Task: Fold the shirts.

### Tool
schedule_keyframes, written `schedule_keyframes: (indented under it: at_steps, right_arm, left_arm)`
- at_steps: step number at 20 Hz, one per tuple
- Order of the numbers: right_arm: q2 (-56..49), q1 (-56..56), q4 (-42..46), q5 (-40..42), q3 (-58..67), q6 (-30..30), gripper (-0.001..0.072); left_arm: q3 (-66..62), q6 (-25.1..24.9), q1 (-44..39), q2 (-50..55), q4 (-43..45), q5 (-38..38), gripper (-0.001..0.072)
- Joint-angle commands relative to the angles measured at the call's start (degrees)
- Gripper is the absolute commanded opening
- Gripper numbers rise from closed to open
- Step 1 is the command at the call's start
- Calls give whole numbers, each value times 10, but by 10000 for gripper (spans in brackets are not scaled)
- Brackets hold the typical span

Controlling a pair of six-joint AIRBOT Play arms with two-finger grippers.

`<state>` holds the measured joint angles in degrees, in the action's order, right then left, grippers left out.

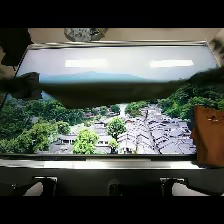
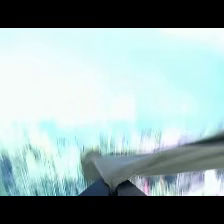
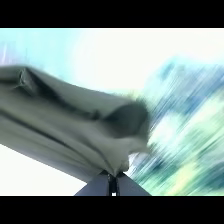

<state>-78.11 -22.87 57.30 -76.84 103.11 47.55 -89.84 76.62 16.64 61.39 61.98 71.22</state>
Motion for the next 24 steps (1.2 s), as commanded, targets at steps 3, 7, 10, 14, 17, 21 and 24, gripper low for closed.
schedule_keyframes:
  at_steps: [3,7,10,14,17,21,24]
  right_arm:
    - [243,0,89,175,169,-16,41]
    - [339,0,152,114,169,13,41]
    - [362,-1,154,105,169,13,41]
    - [345,-1,154,48,169,30,41]
    - [278,-1,130,-94,169,29,41]
    - [105,20,121,-253,58,48,39]
    - [-25,104,205,-153,-69,60,40]
  left_arm:
    - [-335,46,1,-96,23,-90,28]
    - [-274,65,1,-194,55,-93,28]
    - [-249,66,1,-216,62,-91,28]
    - [-247,66,1,-208,64,-73,28]
    - [-219,66,1,-175,64,21,27]
    - [-65,56,0,-69,64,115,27]
    - [110,25,-3,41,64,71,27]
